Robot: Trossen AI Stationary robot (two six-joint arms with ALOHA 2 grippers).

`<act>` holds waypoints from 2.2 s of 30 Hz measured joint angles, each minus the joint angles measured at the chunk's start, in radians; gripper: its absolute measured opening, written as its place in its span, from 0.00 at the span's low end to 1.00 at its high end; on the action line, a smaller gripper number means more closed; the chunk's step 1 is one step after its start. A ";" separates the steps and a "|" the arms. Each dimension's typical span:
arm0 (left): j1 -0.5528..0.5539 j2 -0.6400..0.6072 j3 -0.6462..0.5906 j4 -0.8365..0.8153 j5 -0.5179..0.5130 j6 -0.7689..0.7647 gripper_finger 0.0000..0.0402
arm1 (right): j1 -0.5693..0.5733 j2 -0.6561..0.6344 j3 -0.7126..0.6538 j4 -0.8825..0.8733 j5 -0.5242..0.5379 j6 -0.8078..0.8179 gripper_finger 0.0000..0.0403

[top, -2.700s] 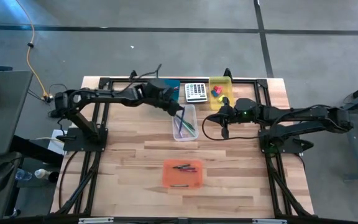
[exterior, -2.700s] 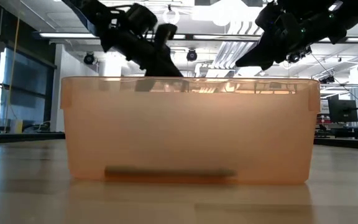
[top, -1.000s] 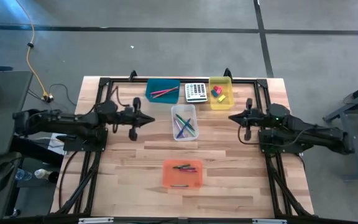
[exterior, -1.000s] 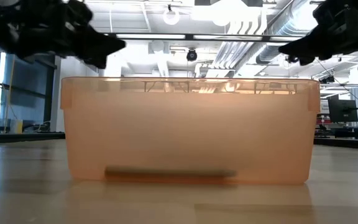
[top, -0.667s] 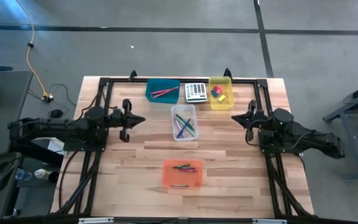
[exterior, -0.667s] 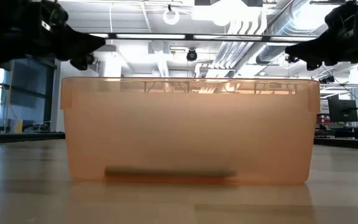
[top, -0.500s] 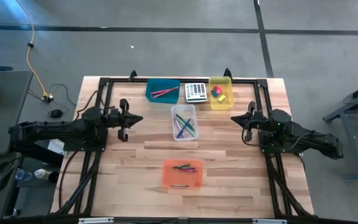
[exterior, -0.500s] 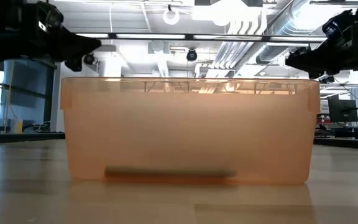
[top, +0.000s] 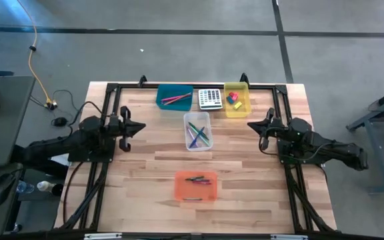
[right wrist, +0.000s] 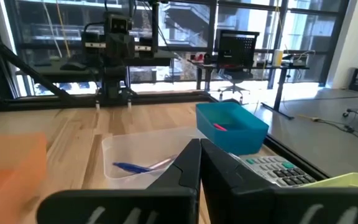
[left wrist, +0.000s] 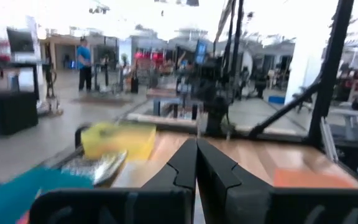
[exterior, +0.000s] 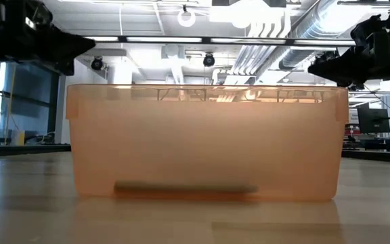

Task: Sort crayons/erasers/pens/pencils in bins
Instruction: Return to Home Position

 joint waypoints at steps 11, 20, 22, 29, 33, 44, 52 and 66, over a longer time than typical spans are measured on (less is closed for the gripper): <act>-0.022 -0.049 -0.001 -0.095 -0.146 0.038 0.00 | -0.002 0.023 0.000 -0.004 0.025 -0.019 0.00; -0.021 -0.044 0.000 -0.126 -0.142 0.113 0.00 | -0.002 0.035 0.000 -0.005 0.023 -0.019 0.00; -0.021 -0.042 0.000 -0.134 -0.141 0.161 0.00 | -0.002 0.035 0.000 -0.006 0.022 -0.019 0.00; -0.021 -0.040 0.000 -0.133 -0.141 0.177 0.00 | -0.002 0.035 0.000 -0.006 0.022 -0.019 0.00; -0.021 -0.040 0.000 -0.133 -0.141 0.177 0.00 | -0.002 0.035 0.000 -0.006 0.021 -0.019 0.00; -0.021 -0.040 0.000 -0.133 -0.141 0.176 0.00 | -0.002 0.035 0.000 -0.006 0.021 -0.019 0.00; -0.021 -0.040 0.000 -0.133 -0.141 0.177 0.00 | -0.002 0.035 0.000 -0.006 0.021 -0.019 0.00; -0.233 0.063 -0.001 -0.116 -0.238 0.176 0.00 | -0.002 0.035 0.000 -0.006 0.021 -0.018 0.00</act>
